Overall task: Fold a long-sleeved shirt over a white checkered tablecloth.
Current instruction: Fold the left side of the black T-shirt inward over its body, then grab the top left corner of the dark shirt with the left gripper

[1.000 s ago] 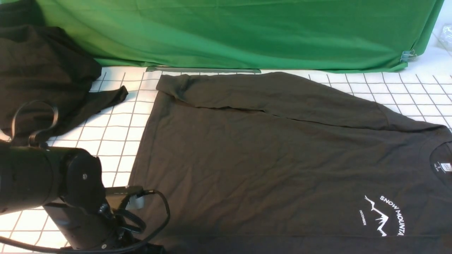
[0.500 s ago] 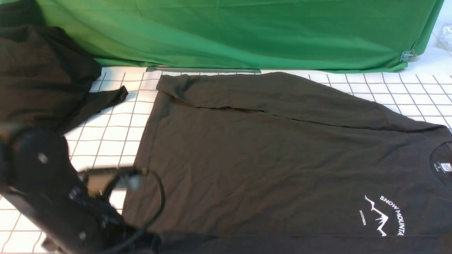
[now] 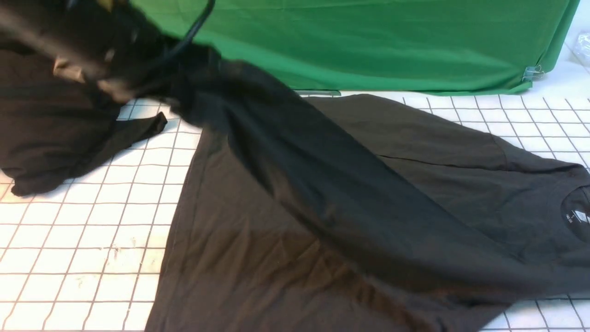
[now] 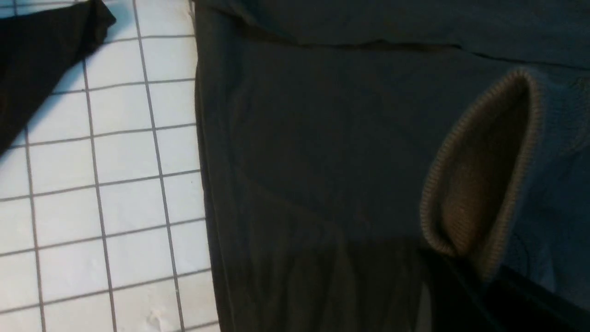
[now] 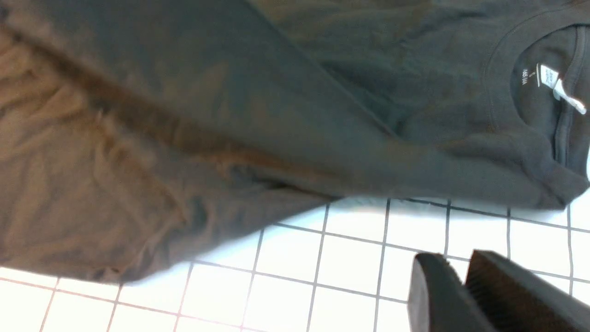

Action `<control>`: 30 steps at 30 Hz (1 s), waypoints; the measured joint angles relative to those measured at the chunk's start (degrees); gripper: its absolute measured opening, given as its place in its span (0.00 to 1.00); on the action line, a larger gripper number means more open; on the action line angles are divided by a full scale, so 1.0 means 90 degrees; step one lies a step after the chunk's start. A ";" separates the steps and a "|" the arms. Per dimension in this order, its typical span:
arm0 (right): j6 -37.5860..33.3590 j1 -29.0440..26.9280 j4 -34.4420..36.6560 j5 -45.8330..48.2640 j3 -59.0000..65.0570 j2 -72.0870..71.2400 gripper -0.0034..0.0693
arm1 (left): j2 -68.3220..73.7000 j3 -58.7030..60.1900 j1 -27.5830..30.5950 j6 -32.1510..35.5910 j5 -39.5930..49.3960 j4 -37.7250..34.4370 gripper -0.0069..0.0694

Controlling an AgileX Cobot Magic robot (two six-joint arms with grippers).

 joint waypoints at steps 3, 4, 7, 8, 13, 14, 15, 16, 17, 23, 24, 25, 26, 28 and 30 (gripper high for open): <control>0.0000 0.0000 0.0000 0.0000 0.0000 0.0000 0.19 | 0.0789 -0.0398 0.0271 0.0214 0.0188 -0.0272 0.13; 0.0000 0.0000 0.0000 0.0000 0.0000 0.0000 0.19 | 0.1095 -0.0504 0.0365 0.0283 0.0264 -0.0365 0.13; 0.0000 0.0000 0.0000 0.0000 0.0000 0.0000 0.19 | 0.1799 -0.0638 0.0570 0.0390 0.0346 -0.0442 0.13; 0.0000 0.0000 0.0000 0.0000 0.0000 0.0000 0.19 | 0.1996 -0.0653 0.0620 0.0406 0.0371 -0.0442 0.13; 0.0000 0.0000 0.0000 -0.0006 0.0000 0.0000 0.19 | 0.2641 -0.0681 0.0727 0.0562 0.0212 -0.0464 0.14; 0.0000 0.0000 0.0006 -0.0020 0.0000 0.0000 0.19 | 0.2758 -0.0681 0.0727 0.0581 0.0110 -0.0464 0.14; 0.0000 0.0000 0.0006 -0.0022 0.0000 0.0000 0.20 | 0.2828 -0.0681 0.0727 0.0587 0.0038 -0.0456 0.15; 0.0000 0.0000 0.0006 -0.0022 0.0000 0.0000 0.20 | 0.2915 -0.0687 0.0727 0.0587 -0.0037 -0.0412 0.17; 0.0000 0.0000 0.0006 -0.0022 0.0000 0.0000 0.20 | 0.2933 -0.0687 0.0727 0.0587 -0.0052 -0.0404 0.18; 0.0006 0.0000 0.0006 -0.0022 0.0000 0.0000 0.21 | 0.3204 -0.0793 0.0727 0.0329 -0.0114 0.0509 0.44; 0.0006 0.0000 0.0006 -0.0022 0.0000 0.0000 0.21 | 0.3203 -0.0902 0.0727 0.0210 -0.0047 0.0761 0.49; 0.0006 0.0000 0.0006 -0.0022 0.0000 0.0000 0.21 | 0.3203 -0.1063 0.0738 0.0116 0.0014 0.0961 0.54; 0.0006 0.0000 0.0006 -0.0022 0.0000 0.0000 0.21 | 0.3203 -0.1315 0.0788 0.0018 0.0062 0.1048 0.61; 0.0006 0.0000 0.0006 -0.0022 0.0000 0.0000 0.21 | 0.3212 -0.1772 0.0881 -0.0037 0.0081 0.0871 0.68; 0.0006 0.0000 0.0006 -0.0022 0.0000 0.0000 0.22 | 0.3252 -0.2114 0.0967 -0.0026 0.0081 0.0487 0.72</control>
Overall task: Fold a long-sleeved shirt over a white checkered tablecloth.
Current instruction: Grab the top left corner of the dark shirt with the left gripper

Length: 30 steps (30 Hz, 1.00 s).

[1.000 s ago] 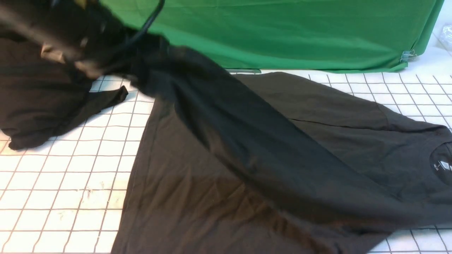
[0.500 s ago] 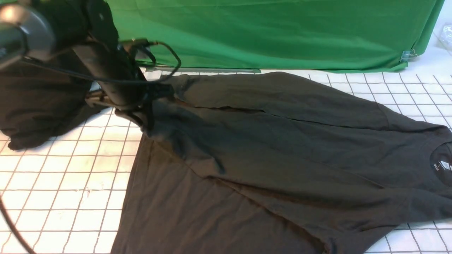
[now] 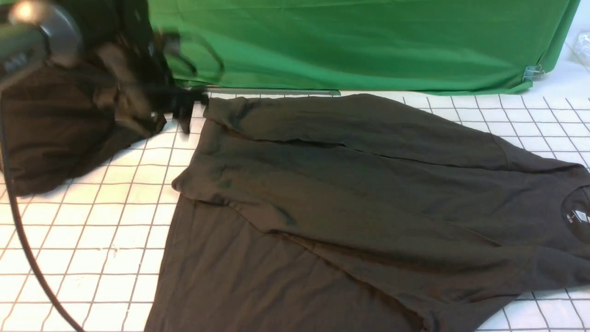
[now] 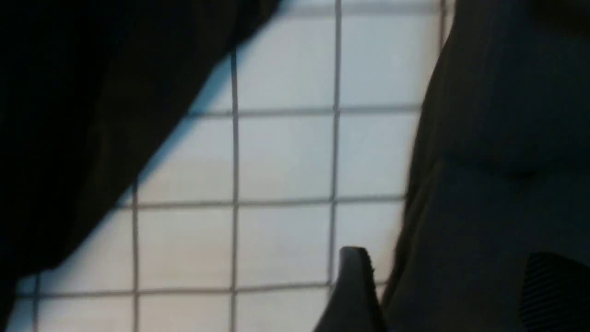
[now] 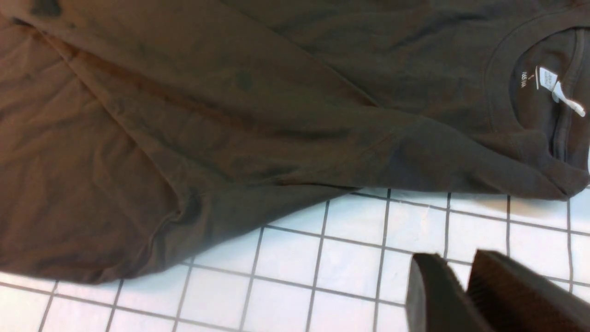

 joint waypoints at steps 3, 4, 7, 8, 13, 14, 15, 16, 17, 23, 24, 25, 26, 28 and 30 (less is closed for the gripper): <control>0.0023 0.0000 0.0000 -0.0019 0.0000 0.0000 0.22 | 0.0319 -0.0823 0.0204 0.0311 0.0016 -0.1466 0.76; 0.0023 0.0000 0.0000 -0.0048 0.0000 0.0000 0.22 | 0.0575 -0.1210 0.0279 0.0420 0.0103 -0.2311 0.76; 0.0023 0.0000 0.0000 -0.0096 0.0000 0.0000 0.22 | 0.1353 -0.1932 0.0330 0.0288 0.0373 -0.3110 0.73; 0.0023 0.0000 0.0000 -0.0102 0.0000 0.0000 0.22 | 0.1554 -0.2068 0.0330 0.0233 0.0446 -0.3186 0.72; 0.0045 0.0000 0.0000 -0.0137 0.0000 0.0000 0.22 | 0.2473 -0.2641 0.0330 -0.0164 0.0381 -0.3225 0.67; 0.0045 0.0000 0.0000 -0.0144 0.0000 0.0000 0.22 | 0.2586 -0.2715 0.0330 -0.0248 0.0290 -0.3203 0.67; 0.0045 0.0000 0.0000 -0.0144 0.0000 0.0000 0.23 | 0.2636 -0.2750 0.0330 -0.0290 0.0232 -0.3185 0.66; 0.0045 0.0000 0.0000 -0.0144 0.0000 0.0000 0.23 | 0.2729 -0.2804 0.0330 -0.0372 0.0119 -0.3145 0.66; 0.0045 0.0000 0.0000 -0.0144 0.0000 0.0000 0.23 | 0.2749 -0.2812 0.0330 -0.0389 0.0087 -0.3133 0.66; 0.0045 0.0000 0.0000 -0.0144 0.0000 0.0000 0.23 | 0.2954 -0.2839 0.0338 -0.0442 -0.0341 -0.3064 0.65; 0.0045 0.0000 0.0000 -0.0144 0.0000 0.0000 0.23 | 0.2961 -0.2844 0.0338 -0.0442 -0.0415 -0.3064 0.65; 0.0045 0.0000 0.0000 -0.0146 0.0000 0.0000 0.24 | 0.2967 -0.2844 0.0338 -0.0442 -0.0501 -0.3064 0.65; 0.0045 0.0000 0.0000 -0.0159 0.0000 0.0000 0.23 | 0.2973 -0.2844 0.0338 -0.0442 -0.0554 -0.3064 0.64; 0.0080 0.0000 0.0000 -0.0189 0.0000 0.0000 0.23 | 0.2986 -0.2844 0.0338 -0.0442 -0.0625 -0.3064 0.61; 0.0144 0.0000 0.0000 -0.0223 0.0000 0.0000 0.23 | 0.3012 -0.2844 0.0338 -0.0442 -0.0684 -0.3064 0.54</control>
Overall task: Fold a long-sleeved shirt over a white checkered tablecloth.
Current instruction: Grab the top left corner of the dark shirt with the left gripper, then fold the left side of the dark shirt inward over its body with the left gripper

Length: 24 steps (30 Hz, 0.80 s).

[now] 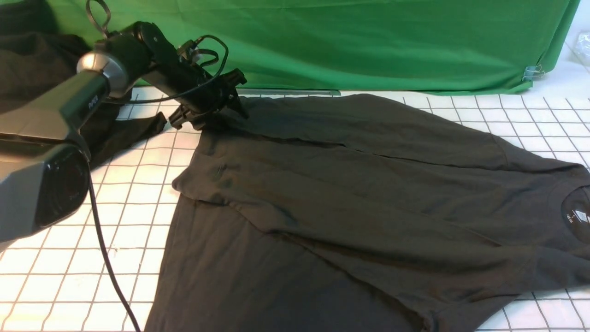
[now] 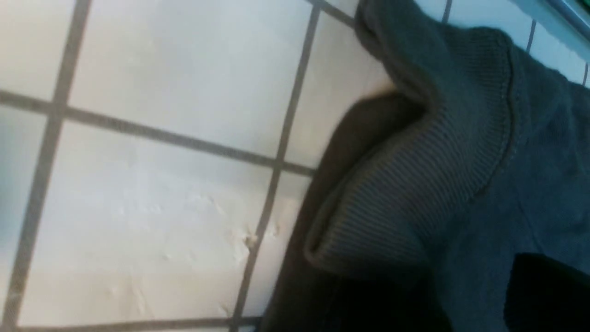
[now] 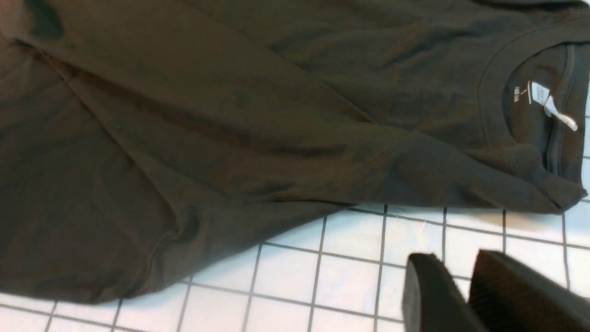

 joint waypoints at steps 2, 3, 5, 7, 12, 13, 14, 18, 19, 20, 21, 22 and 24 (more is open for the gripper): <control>0.0032 0.0000 0.0000 -0.0021 0.0000 0.0000 0.23 | 0.0041 -0.0011 0.0000 0.0000 -0.0017 0.0020 0.44; 0.0051 0.0000 0.0000 -0.0036 0.0000 0.0000 0.23 | 0.0047 -0.0011 0.0002 0.0000 -0.0011 0.0027 0.37; 0.0051 0.0000 0.0000 -0.0041 0.0000 0.0000 0.23 | 0.0059 -0.0011 0.0009 0.0000 0.0045 0.0041 0.24; 0.0061 0.0000 0.0000 -0.0041 0.0000 0.0000 0.23 | 0.0034 -0.0011 0.0008 0.0006 0.0169 0.0041 0.14; 0.0065 0.0000 0.0000 -0.0041 0.0000 0.0000 0.24 | -0.0616 0.0007 0.0008 0.0006 0.0478 0.0016 0.12; 0.0065 0.0000 0.0000 -0.0041 0.0000 0.0000 0.24 | -0.0760 0.0007 0.0008 -0.0002 0.0532 0.0015 0.12; 0.0065 0.0000 0.0000 -0.0047 0.0000 0.0000 0.25 | -0.1032 0.0007 0.0008 -0.0007 0.0639 0.0001 0.12; 0.0065 0.0000 0.0000 -0.0091 0.0000 0.0000 0.25 | -0.2147 -0.0005 0.0008 -0.0080 0.1437 0.0035 0.12; 0.0065 0.0000 0.0000 -0.0091 0.0000 0.0000 0.25 | -0.2392 -0.0012 -0.0001 -0.0110 0.1654 0.0140 0.12; 0.0065 0.0000 0.0000 -0.0091 0.0000 0.0000 0.25 | -0.2436 -0.0020 -0.0014 -0.0133 0.1690 0.0205 0.12; 0.0065 0.0000 0.0000 -0.0091 0.0000 0.0000 0.25 | -0.2739 0.0016 -0.0038 -0.0201 0.1874 0.0443 0.12; 0.0065 0.0000 0.0000 -0.0099 0.0000 0.0000 0.25 | -0.3003 0.0161 -0.0072 -0.0259 0.1922 0.0629 0.12; 0.0065 0.0000 0.0000 -0.0099 0.0000 0.0000 0.25 | -0.3456 0.0663 -0.0109 -0.0316 0.1942 0.0845 0.12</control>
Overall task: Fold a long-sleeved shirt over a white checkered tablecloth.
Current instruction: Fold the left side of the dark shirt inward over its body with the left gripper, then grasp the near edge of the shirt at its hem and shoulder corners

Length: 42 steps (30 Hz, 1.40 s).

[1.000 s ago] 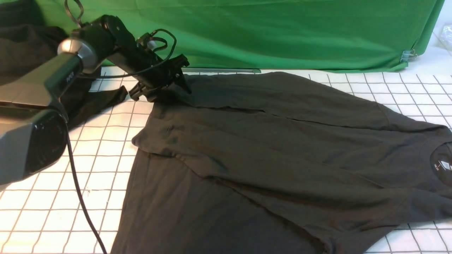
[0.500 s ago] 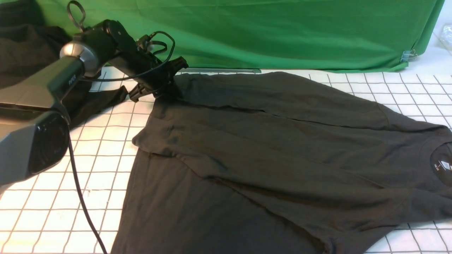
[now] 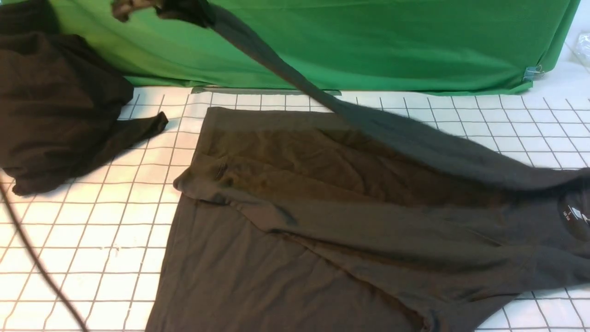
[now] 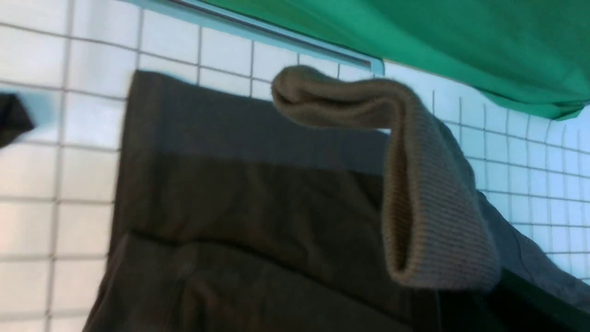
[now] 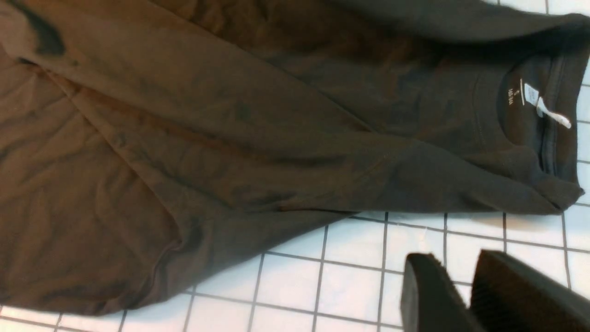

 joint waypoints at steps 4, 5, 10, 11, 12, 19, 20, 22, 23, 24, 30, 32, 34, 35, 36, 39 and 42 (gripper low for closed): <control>0.0000 0.0000 0.0000 -0.0008 0.0000 0.0000 0.25 | -0.0860 0.1653 -0.0138 -0.0071 0.0013 0.0232 0.12; 0.0000 0.0000 0.0000 -0.0008 0.0000 0.0000 0.25 | -0.0902 0.1877 -0.0148 -0.0076 0.0013 0.0263 0.12; 0.0005 0.0000 0.0000 -0.0015 0.0000 0.0000 0.26 | -0.1631 0.4877 -0.0313 -0.0092 -0.1078 0.0233 0.12; 0.0005 0.0000 0.0000 -0.0015 0.0000 0.0000 0.26 | -0.1682 0.5297 -0.0313 -0.0092 -0.1371 0.0192 0.12; 0.0005 0.0000 0.0000 -0.0015 0.0000 0.0000 0.27 | -0.1702 0.5518 -0.0307 -0.0084 -0.1577 0.0183 0.12; 0.0005 0.0000 0.0000 -0.0035 0.0000 0.0000 0.28 | -0.1720 0.7127 -0.0307 0.0175 -0.2822 0.0167 0.16; 0.0005 0.0000 0.0000 -0.0035 0.0000 0.0000 0.28 | -0.1720 0.7152 -0.0307 0.0175 -0.2888 0.0166 0.16; 0.0005 0.0000 0.0000 -0.0035 0.0000 0.0000 0.29 | -0.1720 0.7349 -0.0307 0.0204 -0.3070 0.0192 0.26; 0.0005 0.0000 0.0000 -0.0035 0.0000 0.0000 0.29 | -0.1722 0.7371 -0.0307 0.0219 -0.3033 0.0192 0.33; 0.0005 0.0000 0.0000 -0.0029 0.0000 0.0000 0.29 | -0.1735 0.7371 -0.0307 0.0234 -0.2995 0.0192 0.37; 0.0005 0.0000 0.0000 0.0021 0.0000 0.0000 0.29 | -0.2024 0.7146 -0.0307 0.0554 -0.2216 0.0383 0.66; 0.0005 0.0000 0.0000 0.0076 0.0000 0.0000 0.29 | -0.2375 0.6833 -0.0307 0.0608 -0.1835 0.0674 0.73; 0.0005 0.0000 0.0000 0.0147 0.0000 0.0017 0.30 | -0.2766 0.6603 -0.0307 0.0608 -0.1492 0.0976 0.76; 0.0005 0.0000 0.0000 0.0164 0.0000 0.0044 0.30 | -0.2894 0.6544 -0.0307 0.0593 -0.1339 0.1129 0.76; 0.0005 0.0000 0.0000 0.0205 0.0000 0.0085 0.30 | -0.3195 0.6520 -0.0307 0.0541 -0.1099 0.1363 0.76; 0.0005 0.0000 0.0000 0.0231 0.0000 0.0184 0.30 | -0.3576 0.6688 -0.0307 0.0413 -0.0726 0.1625 0.76; 0.0005 0.0000 0.0000 0.0239 0.0000 0.0320 0.31 | -0.3953 0.7256 -0.0307 0.0409 -0.0634 0.1427 0.74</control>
